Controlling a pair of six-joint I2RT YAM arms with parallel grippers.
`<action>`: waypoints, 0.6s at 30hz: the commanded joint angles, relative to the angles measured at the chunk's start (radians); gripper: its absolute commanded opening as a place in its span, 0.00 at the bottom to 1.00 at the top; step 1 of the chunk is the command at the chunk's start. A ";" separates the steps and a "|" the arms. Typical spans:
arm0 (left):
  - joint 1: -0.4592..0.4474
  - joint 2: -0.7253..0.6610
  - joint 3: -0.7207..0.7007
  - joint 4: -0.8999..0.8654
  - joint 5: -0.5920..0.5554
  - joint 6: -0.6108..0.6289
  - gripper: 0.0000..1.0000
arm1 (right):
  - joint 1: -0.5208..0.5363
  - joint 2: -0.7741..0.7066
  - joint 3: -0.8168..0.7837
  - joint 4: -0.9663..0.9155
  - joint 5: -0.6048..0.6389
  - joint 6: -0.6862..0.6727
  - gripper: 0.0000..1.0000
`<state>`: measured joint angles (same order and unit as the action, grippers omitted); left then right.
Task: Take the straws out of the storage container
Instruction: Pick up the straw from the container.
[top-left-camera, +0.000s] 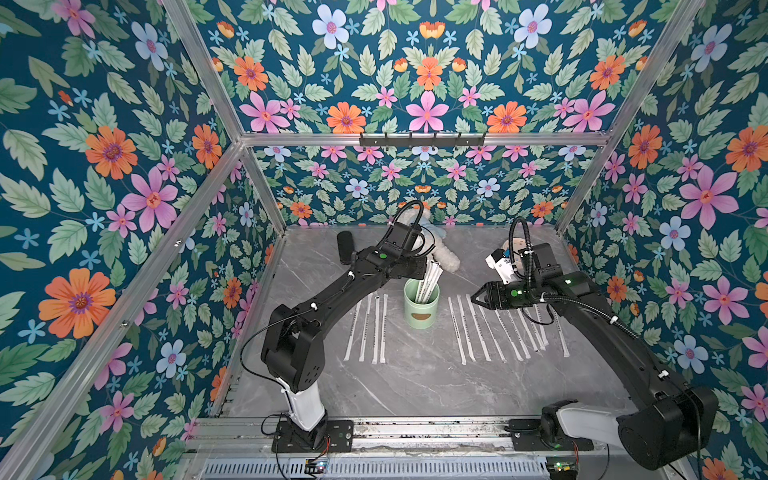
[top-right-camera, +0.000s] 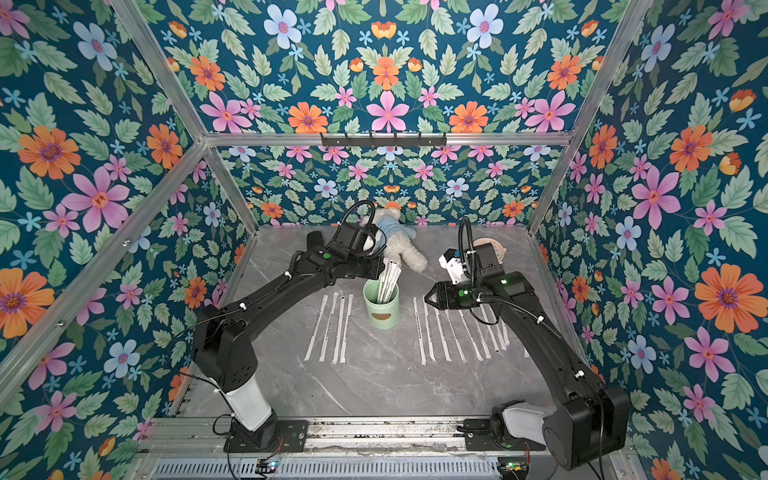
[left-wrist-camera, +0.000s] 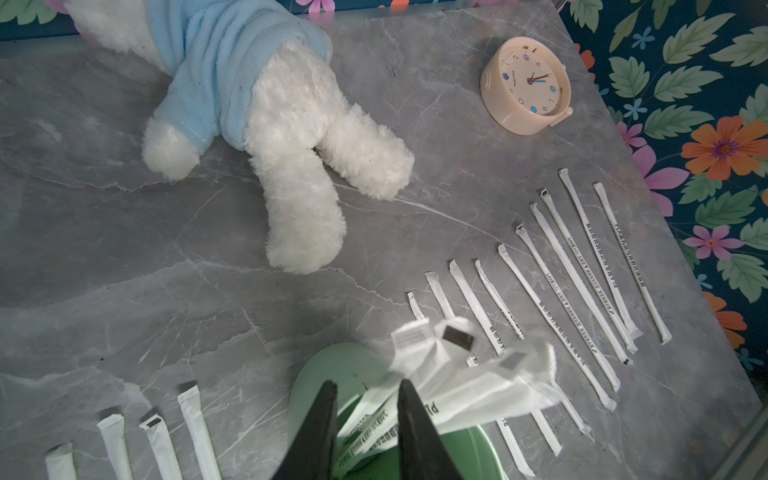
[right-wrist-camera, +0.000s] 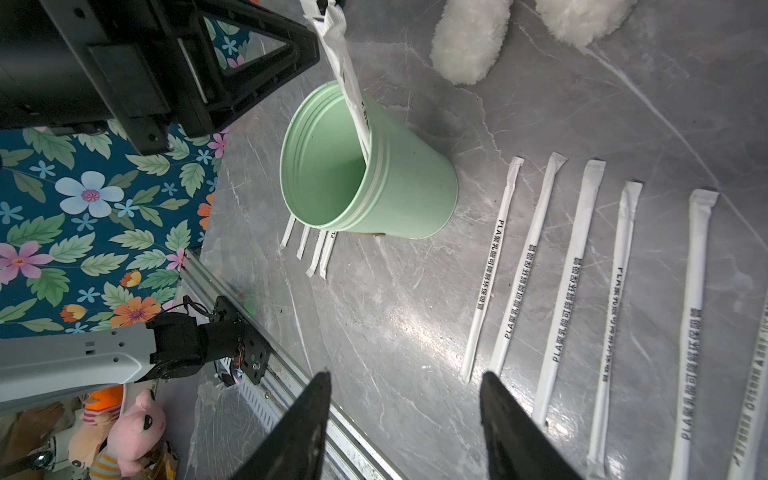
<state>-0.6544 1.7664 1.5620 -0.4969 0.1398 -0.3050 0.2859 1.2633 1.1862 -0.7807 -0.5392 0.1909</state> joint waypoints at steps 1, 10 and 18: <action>-0.001 0.001 0.005 0.023 0.003 0.004 0.29 | 0.001 0.003 0.005 0.012 0.002 -0.002 0.58; -0.004 0.034 0.015 0.024 0.015 0.006 0.29 | 0.001 0.000 0.000 0.007 0.008 -0.002 0.59; -0.011 0.039 0.015 0.026 0.017 0.004 0.28 | 0.001 0.002 -0.005 0.009 0.011 -0.002 0.59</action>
<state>-0.6628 1.8095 1.5726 -0.4854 0.1547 -0.3050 0.2859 1.2636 1.1831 -0.7815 -0.5323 0.1909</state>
